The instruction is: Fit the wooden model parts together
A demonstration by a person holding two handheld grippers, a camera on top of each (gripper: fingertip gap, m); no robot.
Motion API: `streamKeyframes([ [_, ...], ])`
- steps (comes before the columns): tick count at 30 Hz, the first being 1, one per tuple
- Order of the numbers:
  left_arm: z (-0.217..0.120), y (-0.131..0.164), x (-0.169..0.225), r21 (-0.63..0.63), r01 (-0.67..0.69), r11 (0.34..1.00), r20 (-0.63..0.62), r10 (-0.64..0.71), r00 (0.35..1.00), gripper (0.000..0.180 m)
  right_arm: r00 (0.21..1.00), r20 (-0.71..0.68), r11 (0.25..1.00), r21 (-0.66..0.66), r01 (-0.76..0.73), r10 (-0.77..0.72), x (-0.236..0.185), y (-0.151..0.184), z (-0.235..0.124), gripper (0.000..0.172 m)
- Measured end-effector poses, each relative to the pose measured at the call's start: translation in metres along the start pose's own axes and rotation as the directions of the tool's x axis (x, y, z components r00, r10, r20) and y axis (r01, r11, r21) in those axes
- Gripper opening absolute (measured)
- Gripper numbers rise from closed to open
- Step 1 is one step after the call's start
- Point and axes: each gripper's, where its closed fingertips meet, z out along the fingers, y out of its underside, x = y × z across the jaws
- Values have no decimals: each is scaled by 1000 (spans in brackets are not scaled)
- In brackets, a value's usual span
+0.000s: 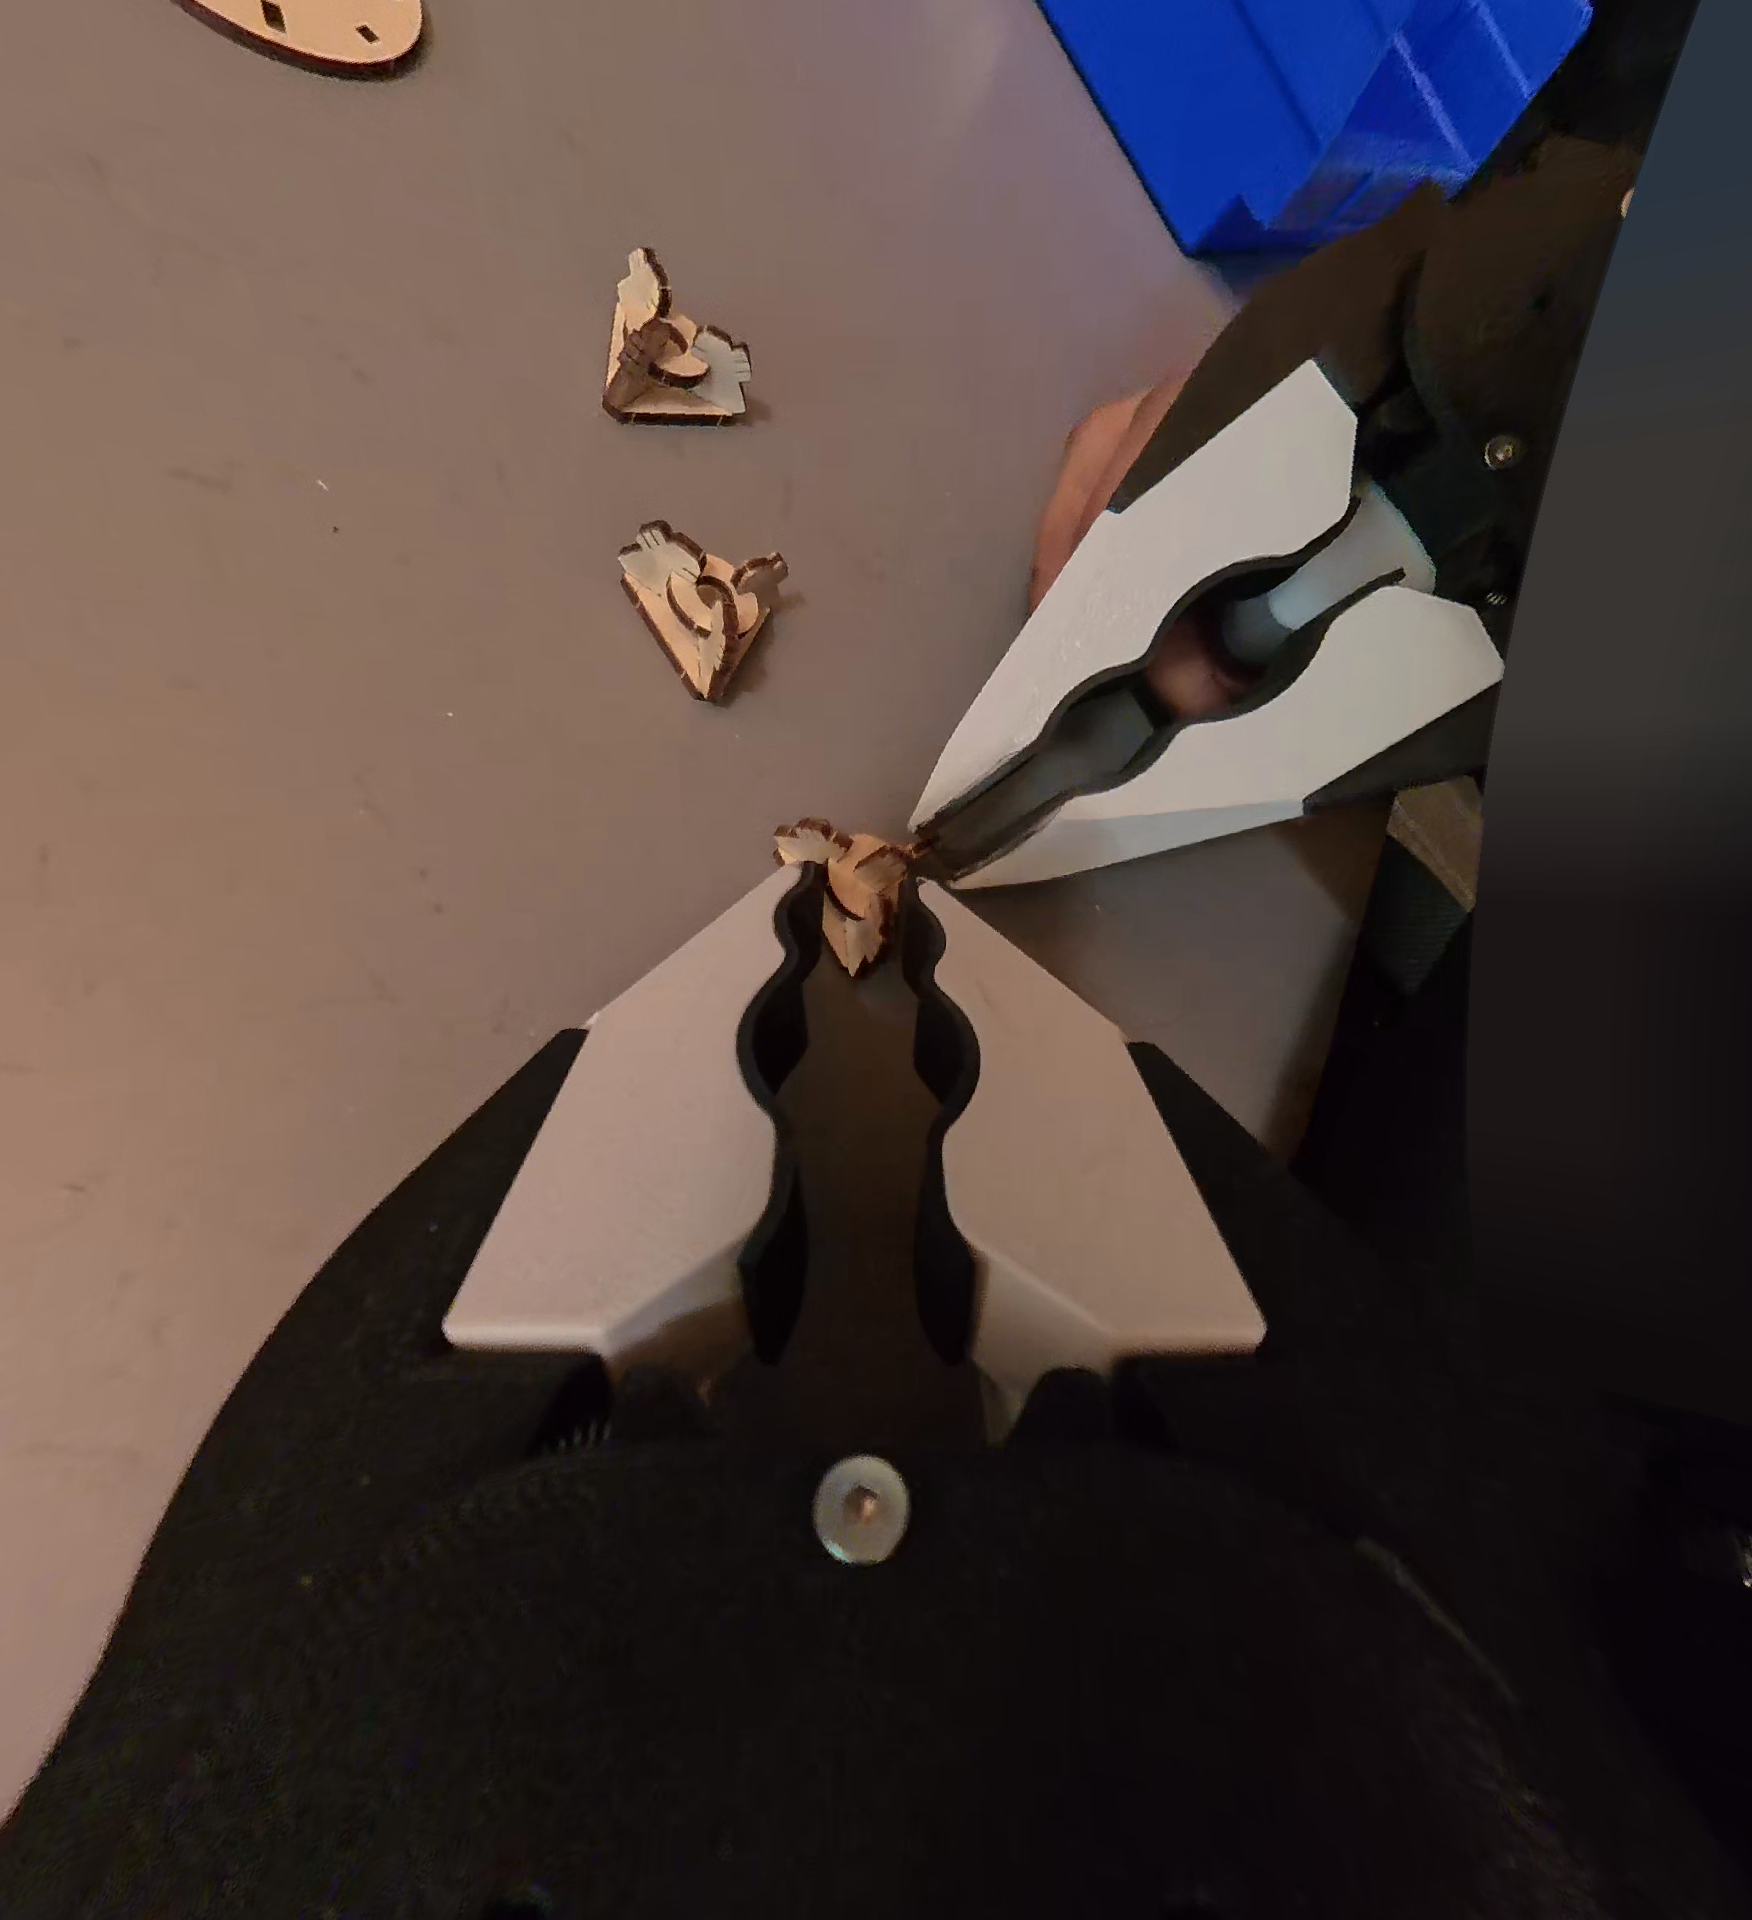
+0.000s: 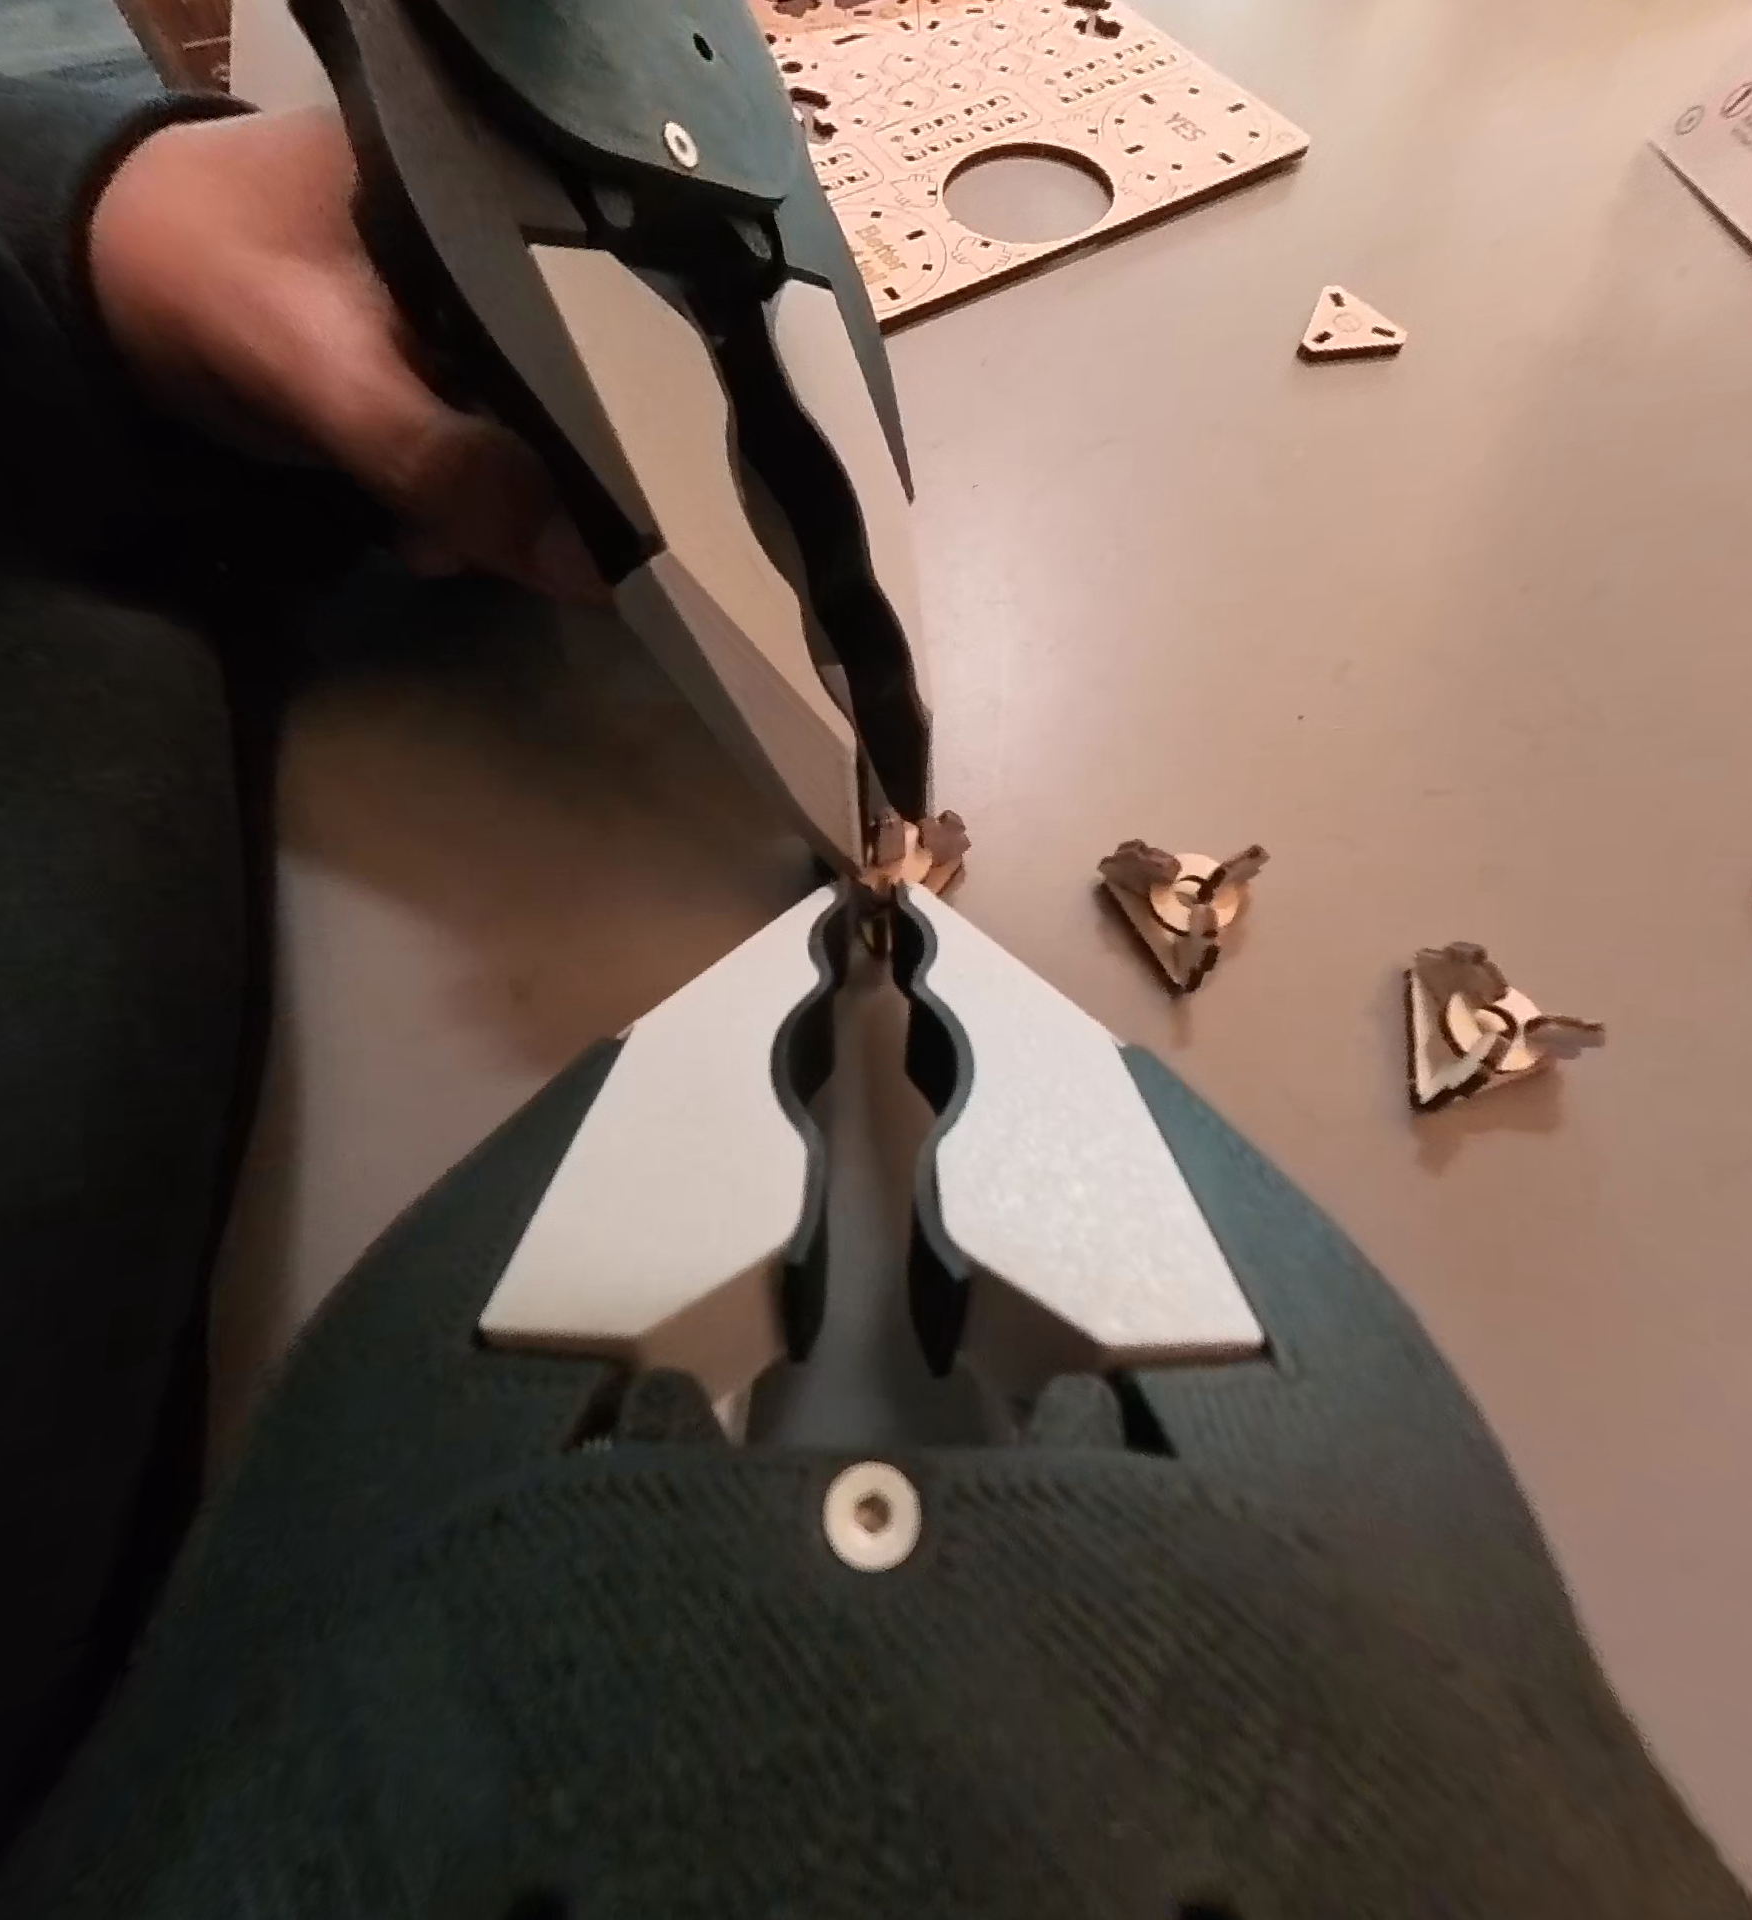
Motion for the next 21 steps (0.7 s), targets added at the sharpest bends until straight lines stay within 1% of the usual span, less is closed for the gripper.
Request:
streamKeyframes([
  [2,0,0,0,0,1,1000,-1,-1,1000,14,1000,0,1000,-5,-27,27,0,1,0,9],
  [5,0,0,0,1,5,1000,-2,-5,1000,14,999,-24,999,22,-40,40,4,-2,-3,3],
  [8,0,0,0,1,5,1000,-2,-5,1000,14,998,-24,998,18,-53,53,4,-1,-3,4],
  [12,0,0,0,3,11,1000,-2,-11,1000,14,999,-33,1000,-10,-26,26,2,2,0,7],
  [13,0,0,0,3,14,1000,-4,-14,1000,13,999,-38,1000,-15,-22,21,2,3,1,6],
  [15,0,0,0,4,15,1000,-4,-15,1000,13,998,-52,1000,-15,-18,17,4,3,1,0],
  [21,0,0,0,0,7,1000,12,-7,1000,13,999,-53,1000,-19,-1,0,4,2,1,0],
])
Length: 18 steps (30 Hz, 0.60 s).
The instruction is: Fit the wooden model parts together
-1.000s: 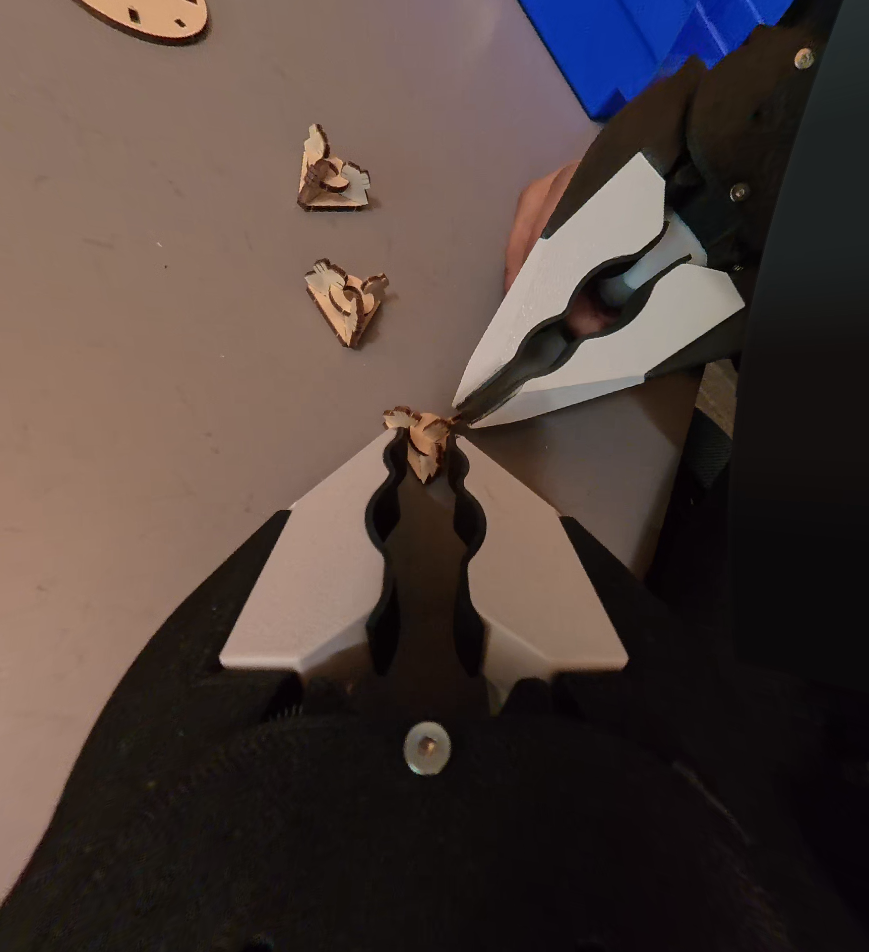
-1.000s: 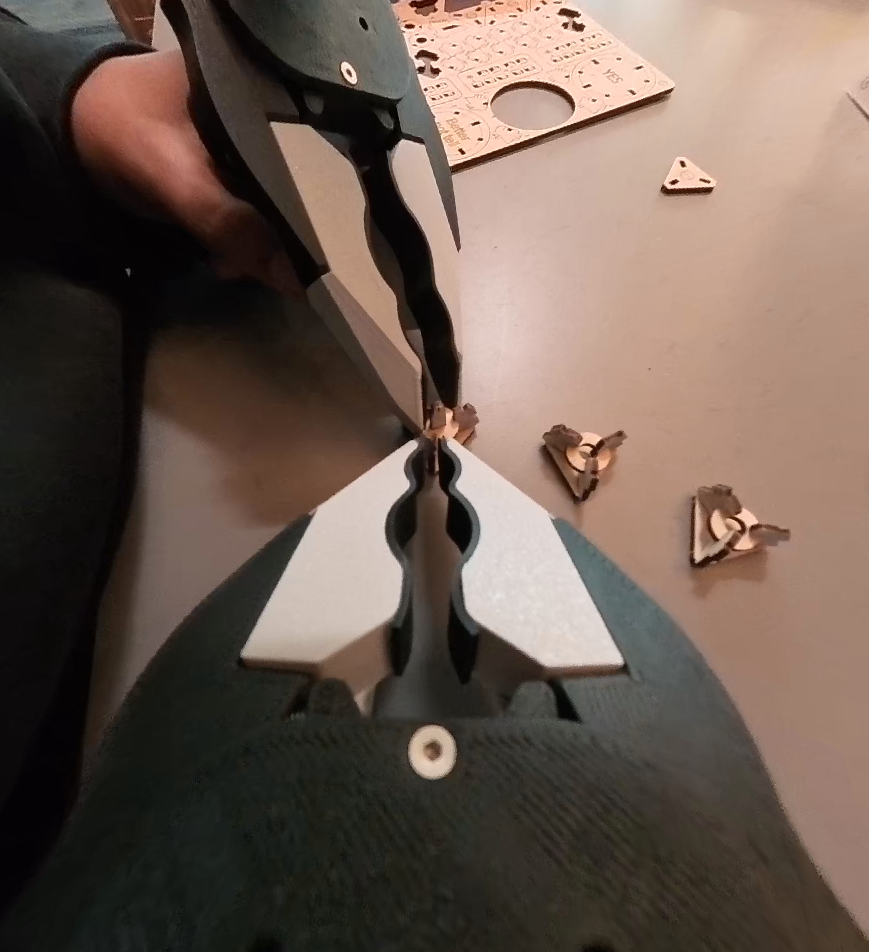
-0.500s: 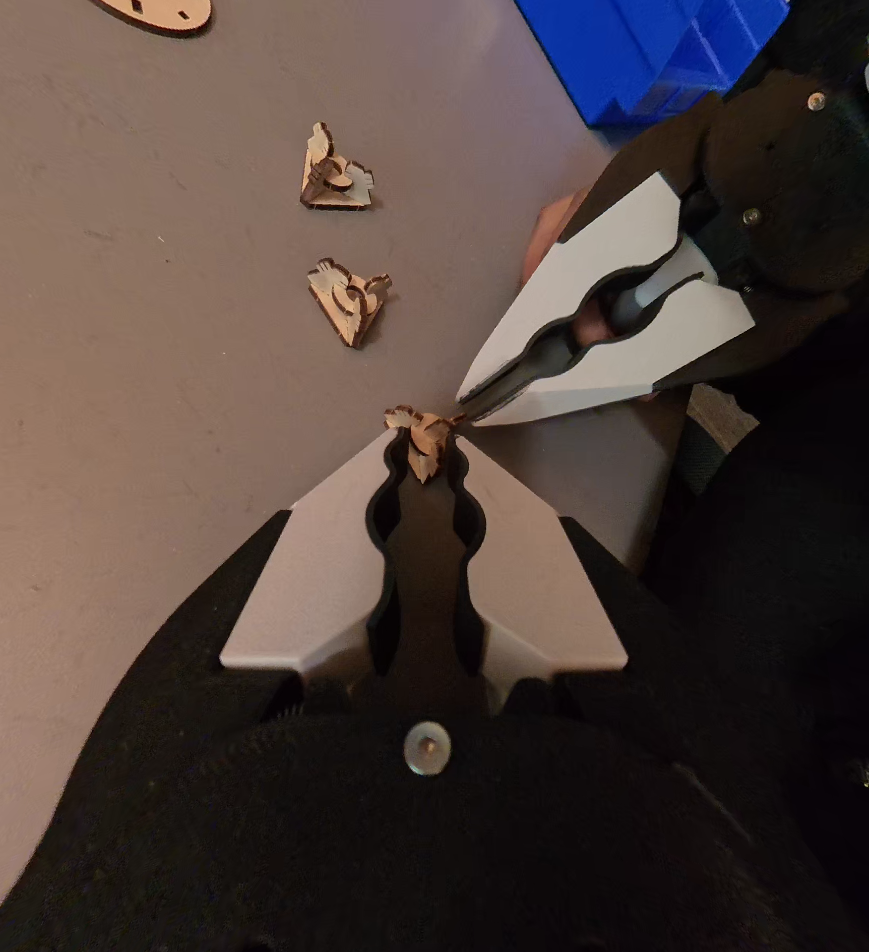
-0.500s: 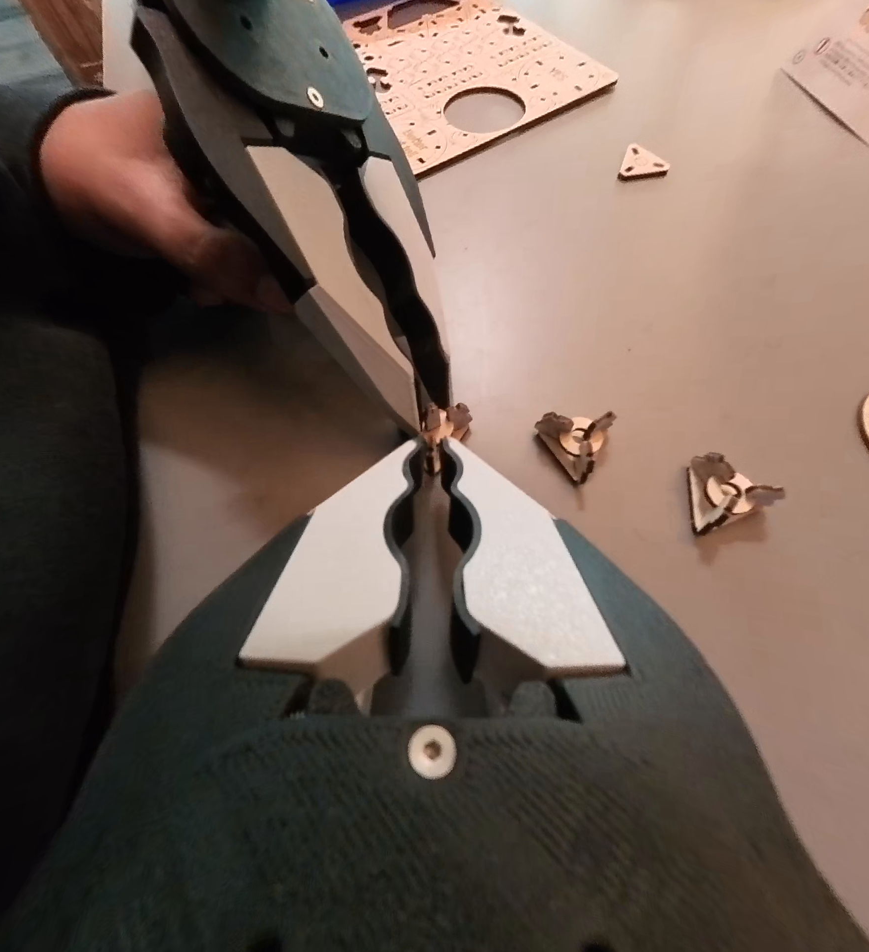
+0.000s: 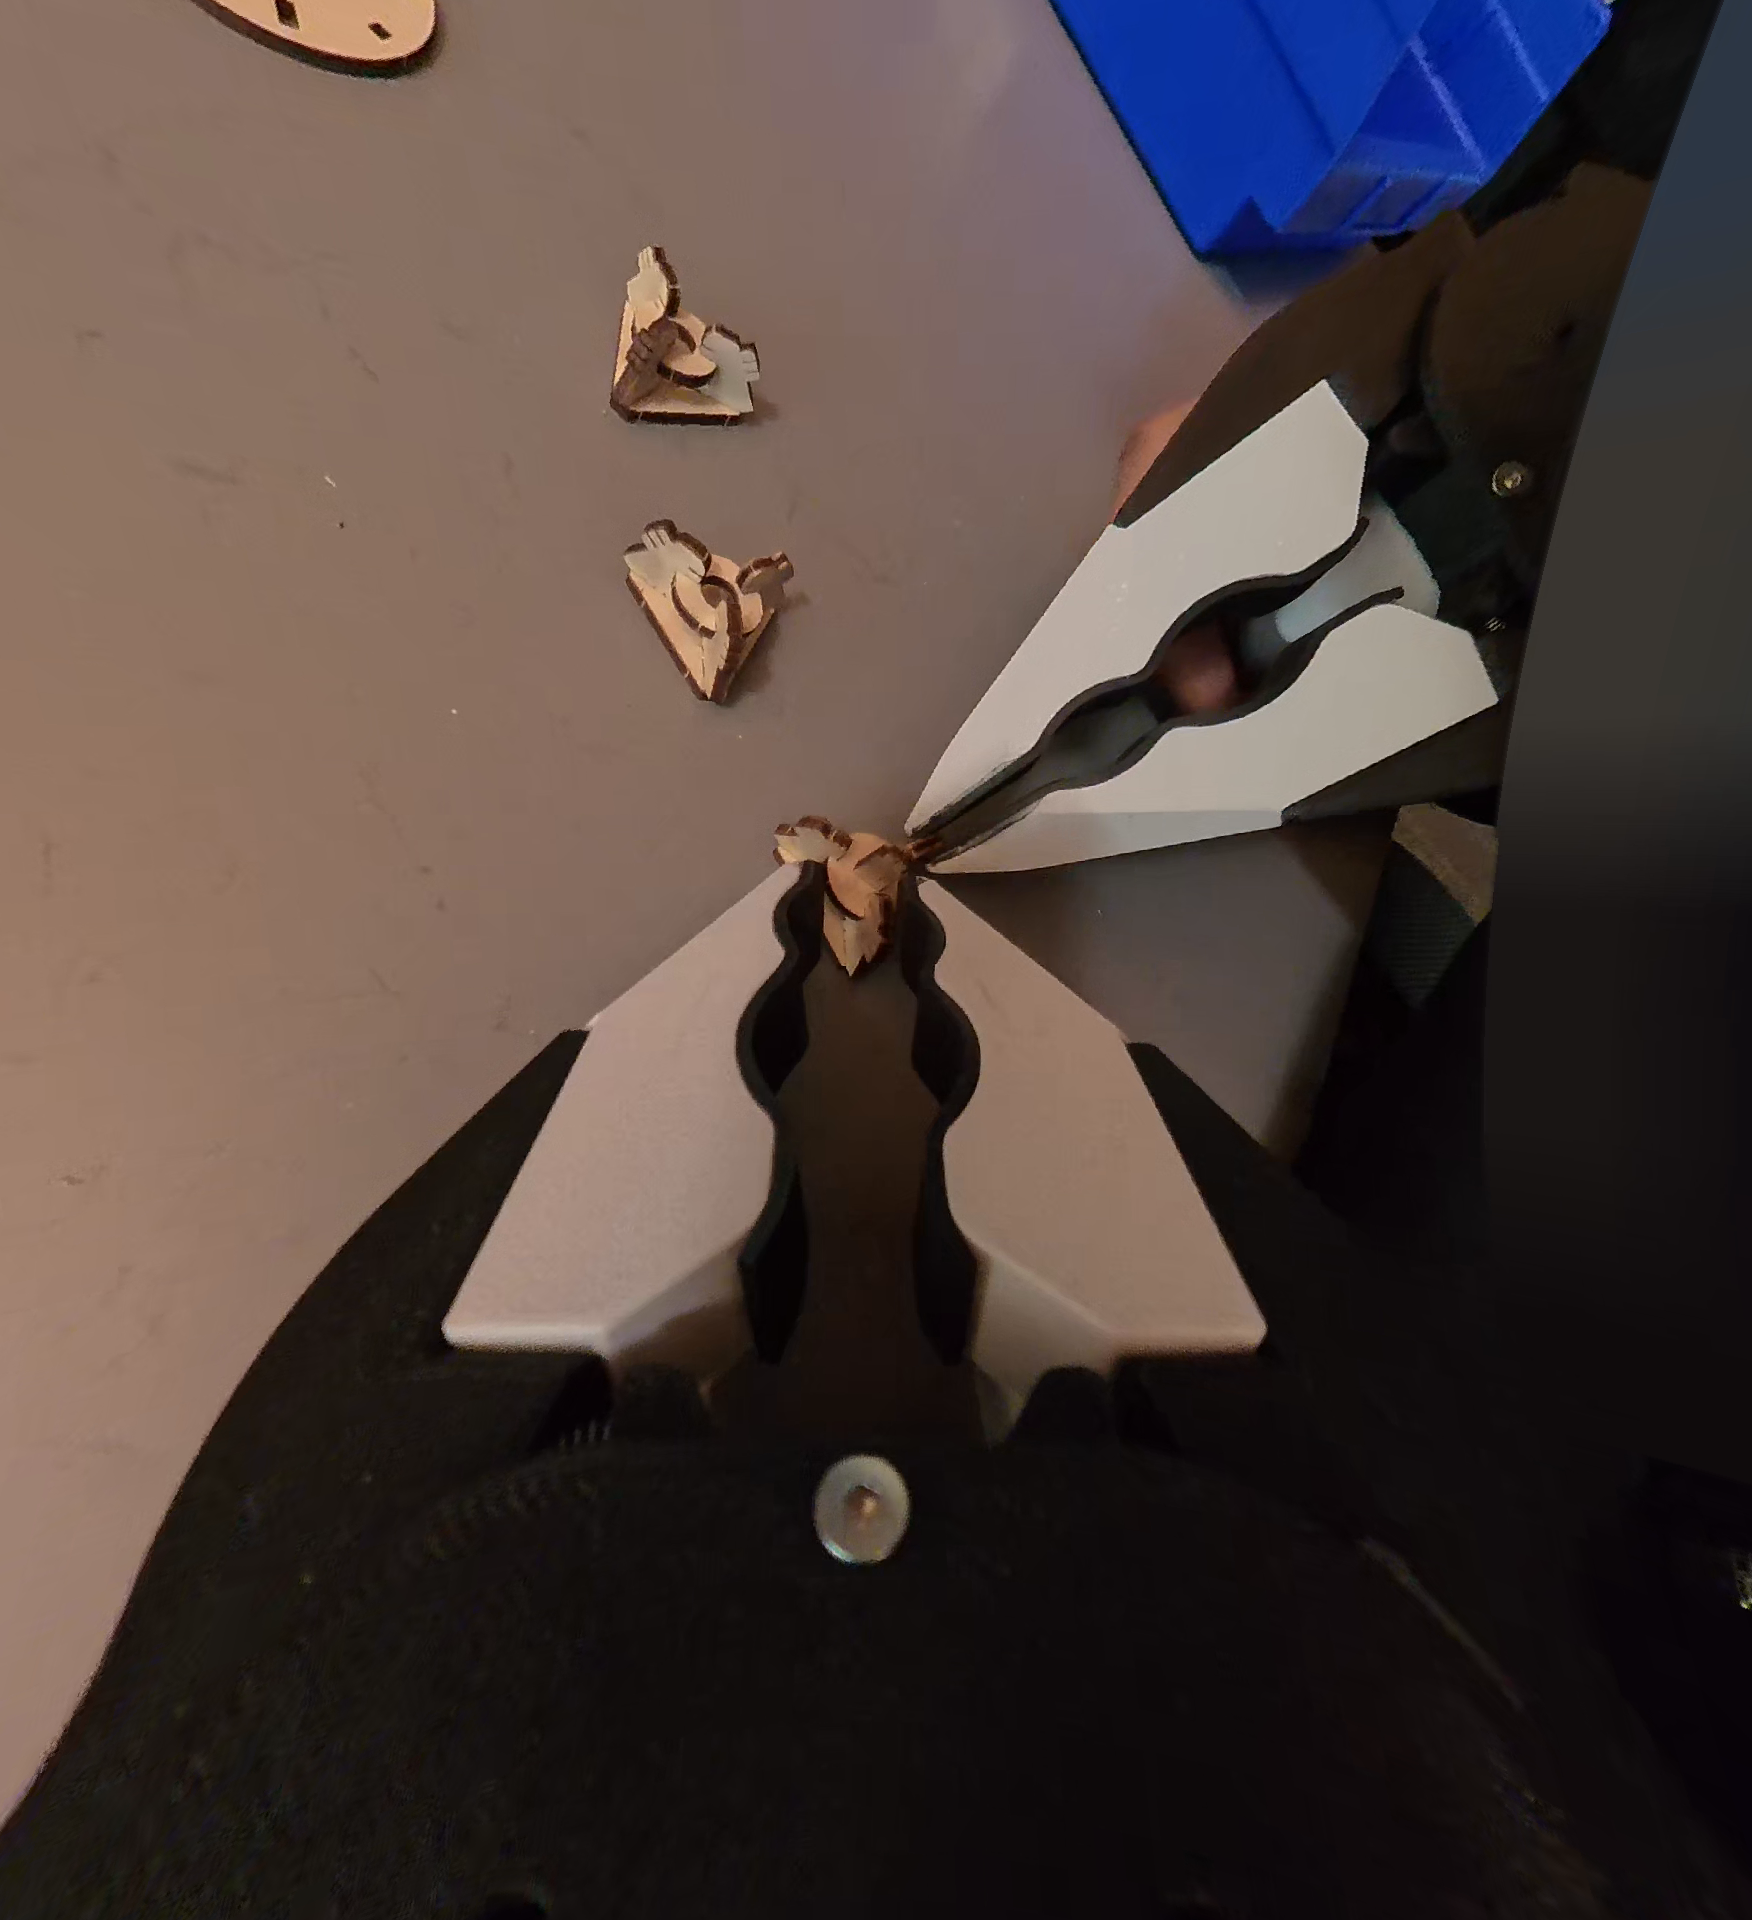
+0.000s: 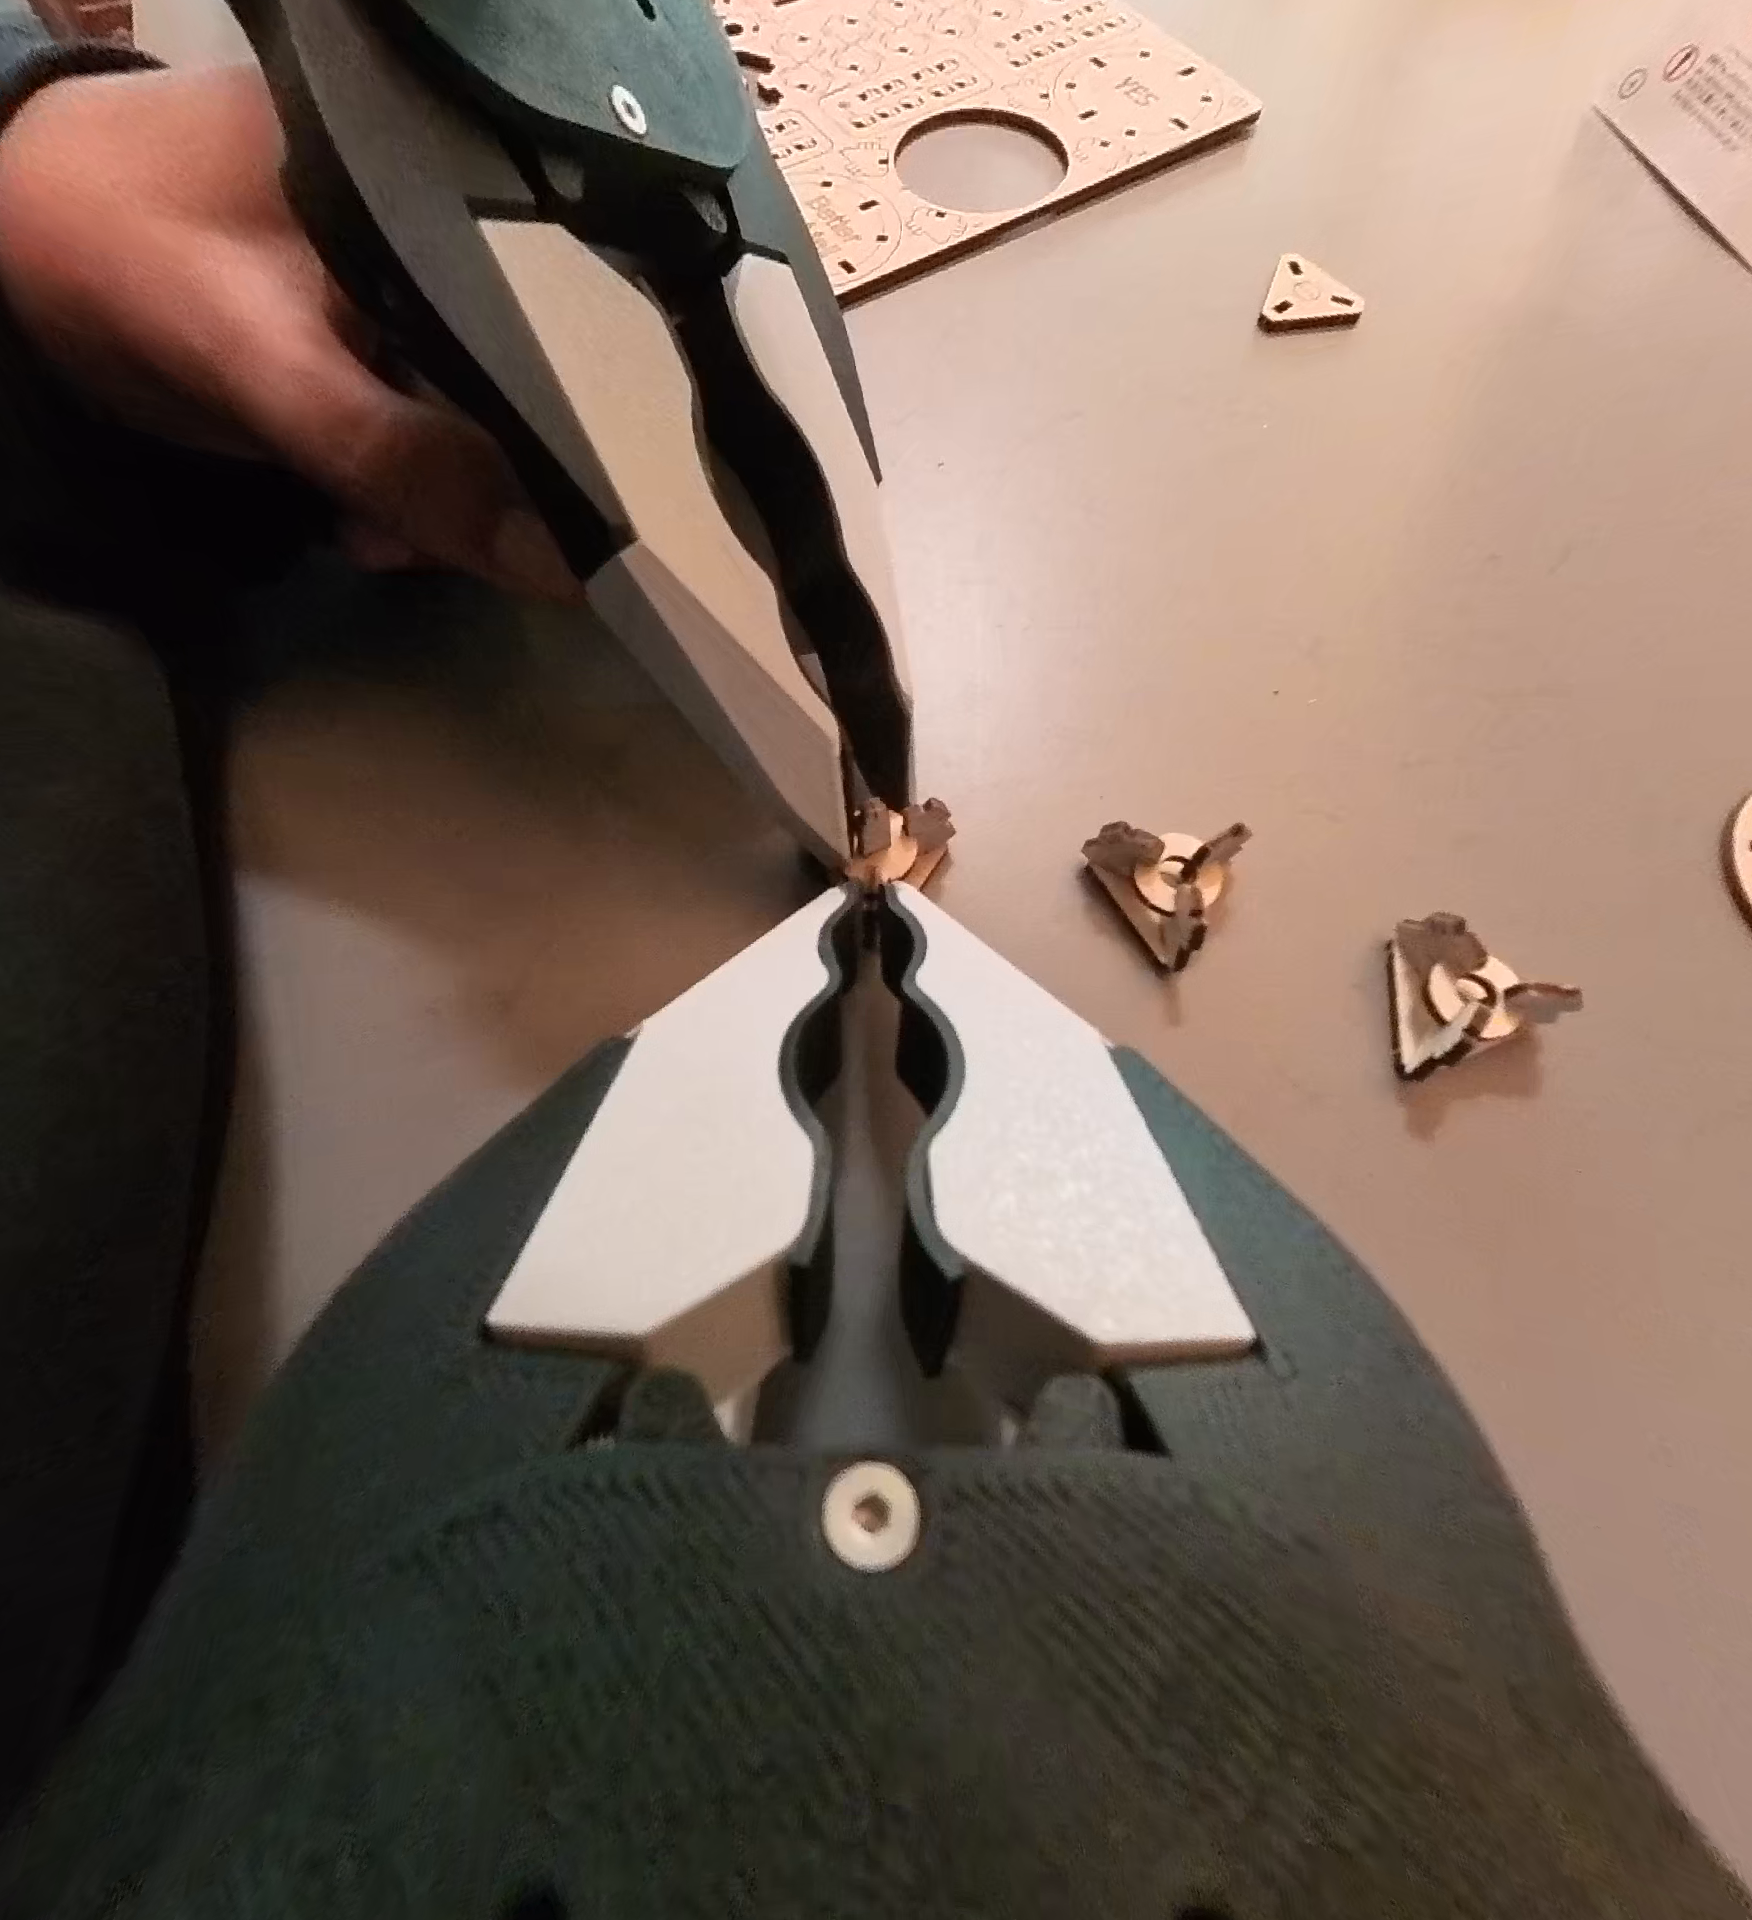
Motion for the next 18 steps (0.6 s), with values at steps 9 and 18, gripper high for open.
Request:
streamKeyframes([
  [9,1,2,1,4,22,1000,4,-22,1000,15,996,59,997,-48,-66,69,1,1,1,0],
  [18,1,3,0,-1,27,1000,-3,-27,1000,17,987,121,990,-109,-95,108,1,1,2,0],
])
